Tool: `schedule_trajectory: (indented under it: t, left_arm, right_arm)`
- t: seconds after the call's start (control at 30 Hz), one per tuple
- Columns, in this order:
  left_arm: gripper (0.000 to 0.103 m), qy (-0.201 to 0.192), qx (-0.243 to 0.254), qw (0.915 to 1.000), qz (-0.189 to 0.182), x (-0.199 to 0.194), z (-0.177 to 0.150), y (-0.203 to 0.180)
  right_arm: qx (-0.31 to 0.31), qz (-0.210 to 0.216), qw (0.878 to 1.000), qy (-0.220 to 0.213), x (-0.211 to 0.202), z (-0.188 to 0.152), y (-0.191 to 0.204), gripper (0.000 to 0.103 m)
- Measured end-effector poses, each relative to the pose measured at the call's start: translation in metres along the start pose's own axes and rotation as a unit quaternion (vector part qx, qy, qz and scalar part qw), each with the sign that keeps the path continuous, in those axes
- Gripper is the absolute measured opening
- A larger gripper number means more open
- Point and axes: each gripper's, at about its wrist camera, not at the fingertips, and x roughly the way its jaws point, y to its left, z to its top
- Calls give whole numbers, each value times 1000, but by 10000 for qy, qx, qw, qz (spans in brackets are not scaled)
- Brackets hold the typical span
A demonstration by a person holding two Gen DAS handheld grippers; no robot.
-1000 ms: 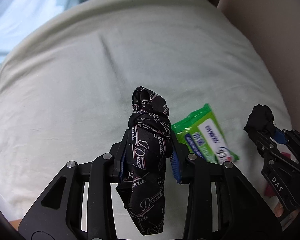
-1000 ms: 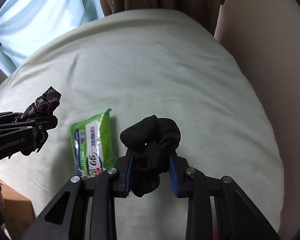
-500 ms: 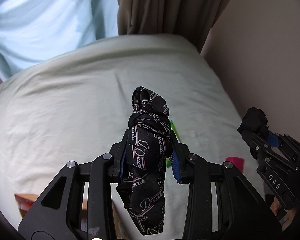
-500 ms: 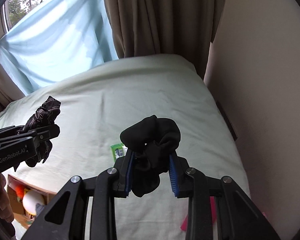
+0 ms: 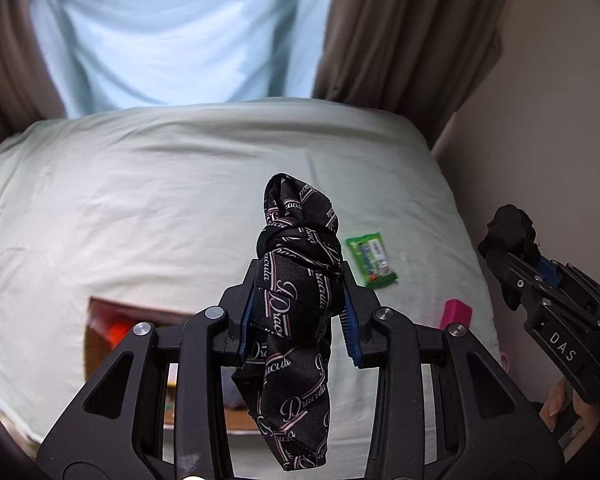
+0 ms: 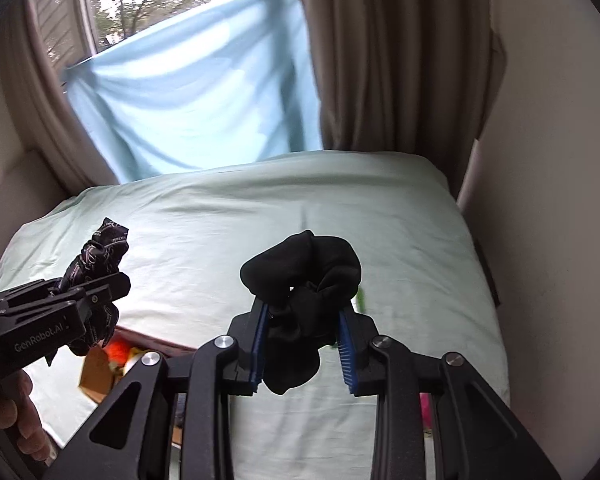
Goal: Organize soft objects
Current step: 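Carry both scrunchies over the cardboard box with both tools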
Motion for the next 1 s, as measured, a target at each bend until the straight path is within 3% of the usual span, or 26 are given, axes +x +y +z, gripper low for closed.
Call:
schedule_trajectory:
  t: [0.23, 0.4, 0.67, 1.0]
  left_arm:
    - [32, 143, -260, 9992, 262, -26, -38, 78]
    - [32, 493, -303, 9980, 234, -30, -67, 137]
    - [32, 827, -179, 9963, 151, -3, -97, 211]
    - [32, 1257, 340, 9915, -4, 43, -118, 256]
  right_arm:
    - [-203, 289, 9992, 182, -8, -19, 79, 28]
    - [-216, 319, 9973, 625, 15, -46, 130, 28]
    - [154, 225, 9920, 1231, 63, -78, 186, 28]
    - [471, 117, 9772, 2067, 136, -103, 226, 28]
